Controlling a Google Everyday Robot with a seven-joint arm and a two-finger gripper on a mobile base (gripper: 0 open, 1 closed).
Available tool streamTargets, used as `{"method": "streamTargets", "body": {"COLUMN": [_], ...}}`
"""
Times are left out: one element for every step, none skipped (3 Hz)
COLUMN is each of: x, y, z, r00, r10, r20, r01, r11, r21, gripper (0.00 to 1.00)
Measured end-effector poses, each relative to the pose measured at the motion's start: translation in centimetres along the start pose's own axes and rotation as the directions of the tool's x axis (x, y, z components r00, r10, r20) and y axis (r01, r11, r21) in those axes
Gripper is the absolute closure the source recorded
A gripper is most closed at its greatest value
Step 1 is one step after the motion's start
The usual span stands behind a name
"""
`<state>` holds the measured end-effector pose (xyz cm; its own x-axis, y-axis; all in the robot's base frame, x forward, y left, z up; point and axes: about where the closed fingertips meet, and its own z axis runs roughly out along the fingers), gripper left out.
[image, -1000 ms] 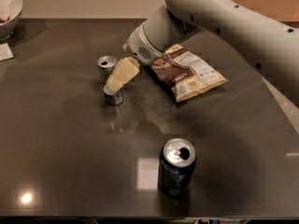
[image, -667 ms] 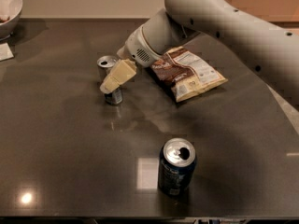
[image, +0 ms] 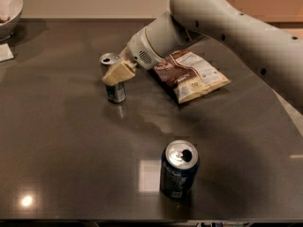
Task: Knock redbull can over
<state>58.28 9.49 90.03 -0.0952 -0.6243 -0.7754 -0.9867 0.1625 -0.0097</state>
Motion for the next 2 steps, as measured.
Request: {"method": "streamTargets", "body": {"x": [-0.6, -1.2], "y": [0.0, -0.1], "z": [-1.5, -3.9], "r00": [0.999, 0.986], "r10": [-0.022, -0.084], "r20": [-0.025, -0.145], "r01": [0.022, 0.088], "r11": [0.9997, 0.9957], "r21": [0.009, 0.026], "gripper": [0.87, 1.0]}}
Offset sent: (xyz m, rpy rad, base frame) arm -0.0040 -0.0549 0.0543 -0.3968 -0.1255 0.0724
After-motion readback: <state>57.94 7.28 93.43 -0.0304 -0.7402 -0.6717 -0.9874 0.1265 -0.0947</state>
